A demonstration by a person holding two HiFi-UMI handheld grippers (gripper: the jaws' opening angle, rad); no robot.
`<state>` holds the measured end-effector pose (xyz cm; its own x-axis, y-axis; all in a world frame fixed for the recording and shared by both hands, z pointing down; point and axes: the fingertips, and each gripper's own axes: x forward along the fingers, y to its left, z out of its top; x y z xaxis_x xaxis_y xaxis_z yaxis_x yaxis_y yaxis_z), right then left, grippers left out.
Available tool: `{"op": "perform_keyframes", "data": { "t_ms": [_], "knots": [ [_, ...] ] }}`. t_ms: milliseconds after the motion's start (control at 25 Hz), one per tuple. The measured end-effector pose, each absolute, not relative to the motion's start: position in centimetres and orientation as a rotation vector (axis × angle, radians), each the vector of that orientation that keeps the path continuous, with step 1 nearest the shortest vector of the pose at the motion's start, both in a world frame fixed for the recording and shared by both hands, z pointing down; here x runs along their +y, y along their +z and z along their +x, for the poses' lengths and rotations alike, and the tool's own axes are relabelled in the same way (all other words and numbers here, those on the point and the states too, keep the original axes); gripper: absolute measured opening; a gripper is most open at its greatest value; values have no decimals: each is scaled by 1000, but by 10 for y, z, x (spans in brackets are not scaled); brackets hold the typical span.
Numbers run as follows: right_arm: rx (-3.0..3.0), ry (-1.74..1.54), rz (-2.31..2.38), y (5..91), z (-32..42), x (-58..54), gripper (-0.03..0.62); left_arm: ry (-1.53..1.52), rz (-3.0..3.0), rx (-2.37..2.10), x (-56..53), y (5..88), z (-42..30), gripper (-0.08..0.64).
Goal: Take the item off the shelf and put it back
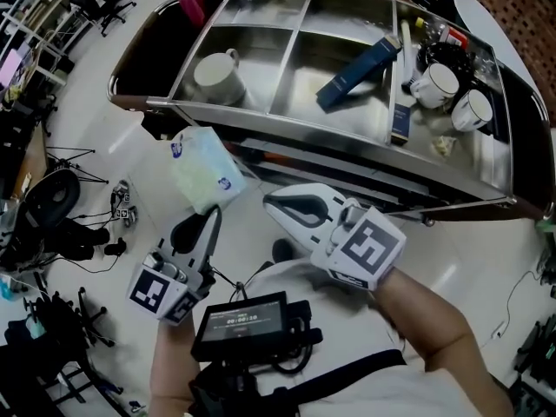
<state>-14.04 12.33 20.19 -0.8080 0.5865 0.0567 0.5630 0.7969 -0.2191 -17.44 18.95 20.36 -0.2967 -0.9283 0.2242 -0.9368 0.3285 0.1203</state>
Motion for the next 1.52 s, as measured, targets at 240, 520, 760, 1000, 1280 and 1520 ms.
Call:
{"op": "perform_keyframes", "data": {
  "t_ms": [240, 520, 760, 1000, 1280, 1520],
  "knots": [
    [-2856, 318, -891, 199, -137, 123, 8, 39, 1708, -2344, 189, 196, -172, 21],
    [-2863, 318, -894, 199, -135, 130, 8, 23, 1727, -2338, 191, 195, -169, 20],
    [-2877, 323, -875, 199, -133, 128, 8, -9, 1744, -2333, 190, 193, -167, 20],
    [-2915, 302, -848, 201, -132, 123, 8, -28, 1750, -2319, 192, 196, -166, 21],
    [-2896, 311, -834, 203, -131, 124, 8, -24, 1758, -2312, 192, 197, -167, 20],
    [-2884, 325, -824, 204, -134, 127, 8, 20, 1758, -2315, 197, 204, -172, 21]
  ]
}}
